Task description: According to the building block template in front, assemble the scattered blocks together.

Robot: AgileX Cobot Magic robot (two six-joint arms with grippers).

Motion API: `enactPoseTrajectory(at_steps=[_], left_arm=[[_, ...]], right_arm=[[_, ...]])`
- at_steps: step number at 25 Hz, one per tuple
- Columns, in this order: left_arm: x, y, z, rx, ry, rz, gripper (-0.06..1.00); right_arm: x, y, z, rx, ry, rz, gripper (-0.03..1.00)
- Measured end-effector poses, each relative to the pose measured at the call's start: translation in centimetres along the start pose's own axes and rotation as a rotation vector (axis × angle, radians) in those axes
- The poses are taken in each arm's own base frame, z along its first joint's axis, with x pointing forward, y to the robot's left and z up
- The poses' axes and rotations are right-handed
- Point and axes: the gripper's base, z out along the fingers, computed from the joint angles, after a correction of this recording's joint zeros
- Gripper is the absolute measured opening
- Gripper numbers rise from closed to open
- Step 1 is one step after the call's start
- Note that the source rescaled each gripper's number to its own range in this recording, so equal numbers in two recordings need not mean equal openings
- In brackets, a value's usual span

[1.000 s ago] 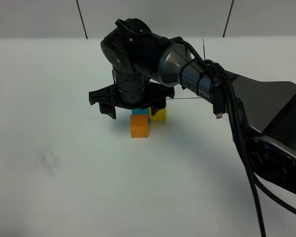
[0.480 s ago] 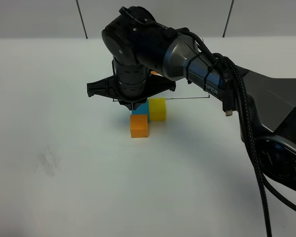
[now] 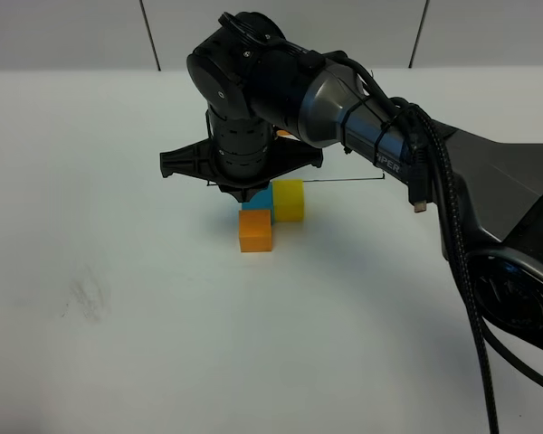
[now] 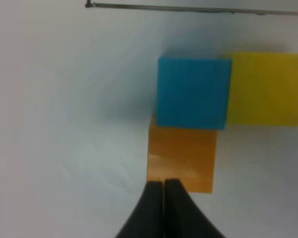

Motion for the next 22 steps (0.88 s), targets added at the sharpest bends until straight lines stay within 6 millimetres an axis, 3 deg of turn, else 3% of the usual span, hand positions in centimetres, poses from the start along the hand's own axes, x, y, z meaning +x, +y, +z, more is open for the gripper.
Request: enactPoseTrajectory(at_steps=[13, 22], left_arm=[[0.0, 0.0, 0.0, 0.000, 0.000, 0.000, 0.00], [0.0, 0.0, 0.0, 0.000, 0.000, 0.000, 0.00]], right_arm=[[-2.0, -2.1, -1.2, 0.137, -0.127, -0.246, 0.00], [-3.4, -6.5, -2.5, 0.188, -0.111, -0.278, 0.00]])
